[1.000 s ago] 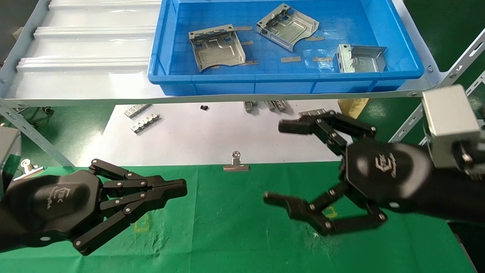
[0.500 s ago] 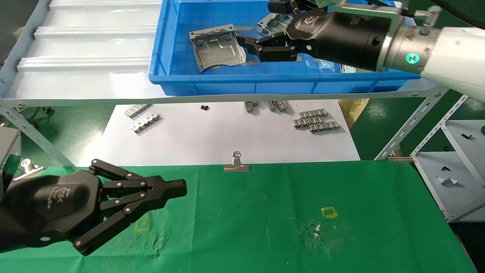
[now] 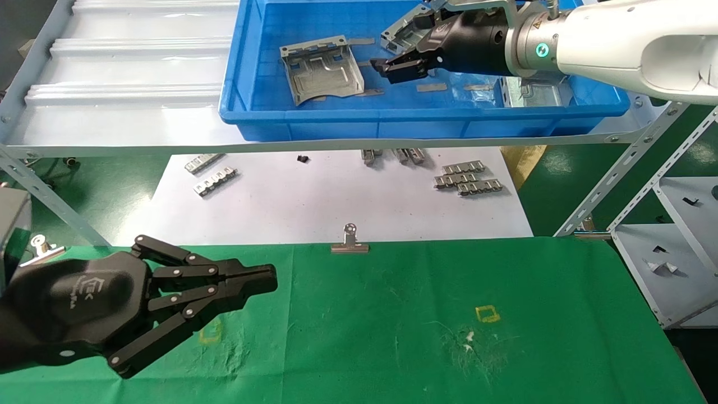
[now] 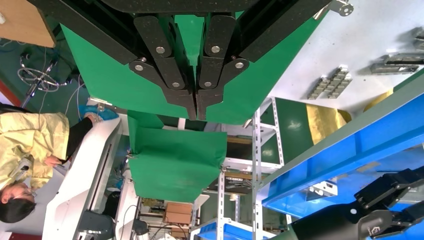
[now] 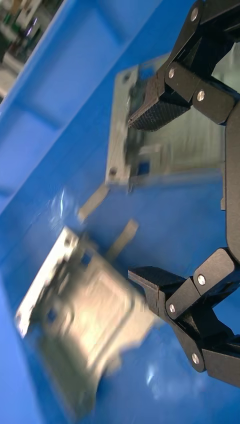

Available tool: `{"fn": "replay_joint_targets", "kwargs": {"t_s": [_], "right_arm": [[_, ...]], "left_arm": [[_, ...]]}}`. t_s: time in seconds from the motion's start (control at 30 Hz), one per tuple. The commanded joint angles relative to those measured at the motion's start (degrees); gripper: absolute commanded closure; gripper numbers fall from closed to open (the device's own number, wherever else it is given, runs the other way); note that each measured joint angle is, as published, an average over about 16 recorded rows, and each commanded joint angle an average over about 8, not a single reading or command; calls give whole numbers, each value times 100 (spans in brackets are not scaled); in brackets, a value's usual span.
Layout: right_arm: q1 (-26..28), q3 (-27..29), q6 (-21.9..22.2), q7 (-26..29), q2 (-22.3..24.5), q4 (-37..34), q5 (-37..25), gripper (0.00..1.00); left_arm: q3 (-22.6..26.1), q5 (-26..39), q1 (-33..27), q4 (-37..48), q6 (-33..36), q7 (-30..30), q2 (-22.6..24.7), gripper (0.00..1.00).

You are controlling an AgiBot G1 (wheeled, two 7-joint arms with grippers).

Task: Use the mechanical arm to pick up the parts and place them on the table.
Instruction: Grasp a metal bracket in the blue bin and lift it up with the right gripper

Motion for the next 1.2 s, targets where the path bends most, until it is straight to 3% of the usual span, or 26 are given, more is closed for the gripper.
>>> {"fn": "replay_joint_targets", "kwargs": {"t_s": [0.03,0.07,0.13,1.2], "right_arm": [[135,-88,240,-10,-133,-288,-146,75],[141,-109,344,8,-163,-321,-168,87],[124,-145,505,53,-198,-332,-190,99],[-347,-803,1291,1183,-231,119,121,100]], "left_arm": [[0,0,0,0,0,0,0,0],[0,0,0,0,0,0,0,0],[0,0,0,0,0,0,0,0],[0,0,0,0,0,0,0,0]]}}
